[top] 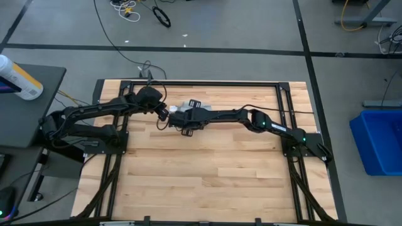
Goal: Fold microfiber towels
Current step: Fold the gray towel
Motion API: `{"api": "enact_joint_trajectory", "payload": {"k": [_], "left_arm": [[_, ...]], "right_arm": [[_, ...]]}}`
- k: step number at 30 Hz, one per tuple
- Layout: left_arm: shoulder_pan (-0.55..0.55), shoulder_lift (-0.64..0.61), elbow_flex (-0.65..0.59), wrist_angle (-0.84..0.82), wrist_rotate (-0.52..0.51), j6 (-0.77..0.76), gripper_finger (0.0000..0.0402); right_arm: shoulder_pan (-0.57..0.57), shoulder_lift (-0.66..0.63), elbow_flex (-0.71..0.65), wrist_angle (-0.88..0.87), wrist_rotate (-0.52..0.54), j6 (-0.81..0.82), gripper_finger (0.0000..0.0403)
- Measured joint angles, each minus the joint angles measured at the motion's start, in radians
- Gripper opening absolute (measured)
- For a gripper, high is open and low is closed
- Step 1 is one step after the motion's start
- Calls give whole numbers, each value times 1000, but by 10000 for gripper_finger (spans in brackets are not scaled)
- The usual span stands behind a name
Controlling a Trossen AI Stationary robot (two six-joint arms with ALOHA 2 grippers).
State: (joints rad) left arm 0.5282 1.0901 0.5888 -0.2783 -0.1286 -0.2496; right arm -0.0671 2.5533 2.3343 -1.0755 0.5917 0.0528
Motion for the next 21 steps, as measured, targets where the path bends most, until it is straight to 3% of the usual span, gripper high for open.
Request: {"api": "enact_joint_trajectory", "payload": {"k": [15,21], "left_arm": [[0,-1,0,-12,-37,-8,39],[0,-1,0,-49,-56,-33,36]], "right_arm": [[-22,-33,0,-27,168,89,0],[-36,-33,0,-19,131,140,0]]}}
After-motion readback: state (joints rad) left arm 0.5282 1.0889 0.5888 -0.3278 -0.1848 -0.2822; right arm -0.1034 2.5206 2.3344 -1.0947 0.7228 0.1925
